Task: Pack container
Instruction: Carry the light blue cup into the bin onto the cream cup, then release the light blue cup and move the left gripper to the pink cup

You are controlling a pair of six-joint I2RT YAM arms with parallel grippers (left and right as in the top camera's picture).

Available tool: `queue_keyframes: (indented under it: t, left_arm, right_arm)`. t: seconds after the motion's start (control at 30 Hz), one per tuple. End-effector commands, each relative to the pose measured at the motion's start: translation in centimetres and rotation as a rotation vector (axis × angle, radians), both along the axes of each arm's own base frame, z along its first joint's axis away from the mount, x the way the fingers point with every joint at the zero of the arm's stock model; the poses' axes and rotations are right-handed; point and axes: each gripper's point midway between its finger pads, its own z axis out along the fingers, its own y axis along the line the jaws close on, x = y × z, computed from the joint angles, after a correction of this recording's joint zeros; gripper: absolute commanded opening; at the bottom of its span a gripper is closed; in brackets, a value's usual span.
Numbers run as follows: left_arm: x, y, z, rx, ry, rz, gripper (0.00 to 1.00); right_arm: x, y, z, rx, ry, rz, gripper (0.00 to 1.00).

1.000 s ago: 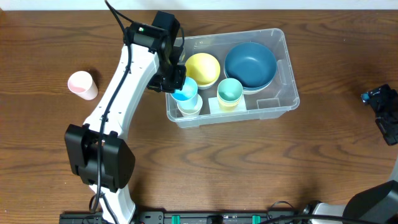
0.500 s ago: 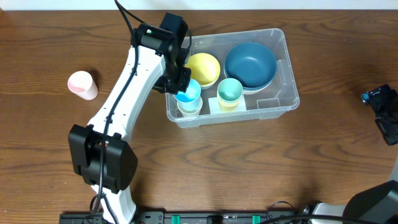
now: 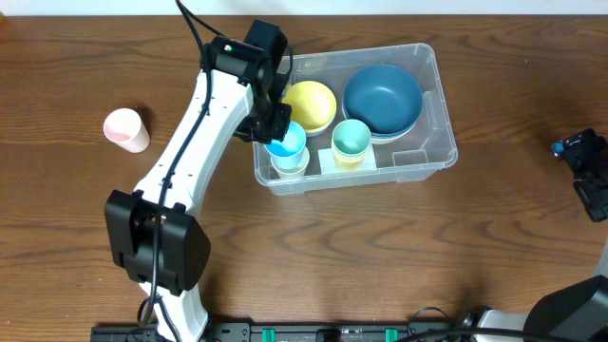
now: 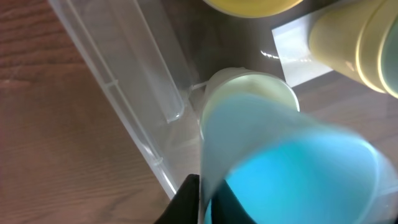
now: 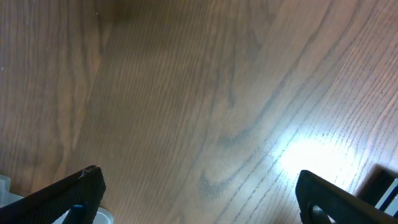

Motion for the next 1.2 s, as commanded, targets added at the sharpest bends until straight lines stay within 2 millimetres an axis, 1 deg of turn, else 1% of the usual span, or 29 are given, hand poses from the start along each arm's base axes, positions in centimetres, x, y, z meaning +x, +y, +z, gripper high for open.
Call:
queue_keyframes:
  t: [0.0, 0.07, 0.1, 0.4, 0.5, 0.57, 0.63, 0.7, 0.73, 0.8, 0.83, 0.9, 1.0, 1.1, 1.17]
  left_arm:
    - [-0.2, 0.1, -0.4, 0.022, 0.011, -0.016, 0.17]
    - [-0.2, 0.1, -0.4, 0.022, 0.011, -0.016, 0.17]
    - [-0.2, 0.1, -0.4, 0.022, 0.011, -0.016, 0.21]
    - [0.1, -0.1, -0.3, 0.016, -0.002, -0.015, 0.21]
    - [0.4, -0.2, 0.7, 0.008, -0.022, -0.014, 0.21]
    - [0.7, 0.0, 1.9, 0.004, -0.044, -0.009, 0.21]
    - [1.4, 0.7, 3.3, 0.009, -0.085, 0.043, 0.21]
    - [2.2, 2.3, 5.0, 0.016, -0.131, 0.117, 0.21]
    - [2.5, 3.2, 5.7, 0.025, -0.152, 0.147, 0.24]
    - [3.4, 6.3, 7.0, 0.066, -0.201, 0.232, 0.35]
    - [3.7, 8.4, 7.3, 0.099, -0.220, 0.295, 0.37]
    - [4.1, 11.9, 7.6, 0.148, -0.234, 0.404, 0.36]
    - [4.1, 16.9, 7.2, 0.158, -0.221, 0.579, 0.36]
    - [3.9, 20.7, 6.9, 0.159, -0.213, 0.727, 0.37]
    - [3.9, 22.2, 6.5, 0.132, -0.209, 0.774, 0.36]
  right_arm:
    - [-0.1, -0.2, 0.1, -0.002, -0.002, -0.015, 0.99]
    - [-0.1, -0.2, 0.1, -0.002, -0.002, -0.015, 0.99]
    - [-0.1, -0.2, 0.1, -0.002, -0.002, -0.015, 0.99]
    - [-0.1, -0.2, 0.1, -0.002, -0.002, -0.015, 0.99]
    - [-0.1, -0.2, 0.1, -0.002, -0.002, -0.015, 0.99]
    - [-0.1, -0.2, 0.1, -0.002, -0.002, -0.015, 0.99]
    - [-0.1, -0.2, 0.1, -0.002, -0.002, -0.015, 0.99]
    - [-0.1, -0.2, 0.1, -0.002, -0.002, -0.015, 0.99]
    - [-0.1, -0.2, 0.1, -0.002, -0.002, -0.015, 0.99]
    - [-0.1, -0.2, 0.1, -0.002, -0.002, -0.015, 0.99]
    - [-0.1, -0.2, 0.1, -0.002, -0.002, -0.015, 0.99]
    - [-0.1, -0.2, 0.1, -0.002, -0.003, -0.015, 0.99]
    - [-0.1, -0.2, 0.1, -0.002, -0.002, -0.015, 0.99]
    - [-0.1, -0.2, 0.1, -0.002, -0.002, -0.015, 0.99]
    - [-0.1, -0.2, 0.1, -0.002, -0.002, -0.015, 0.99]
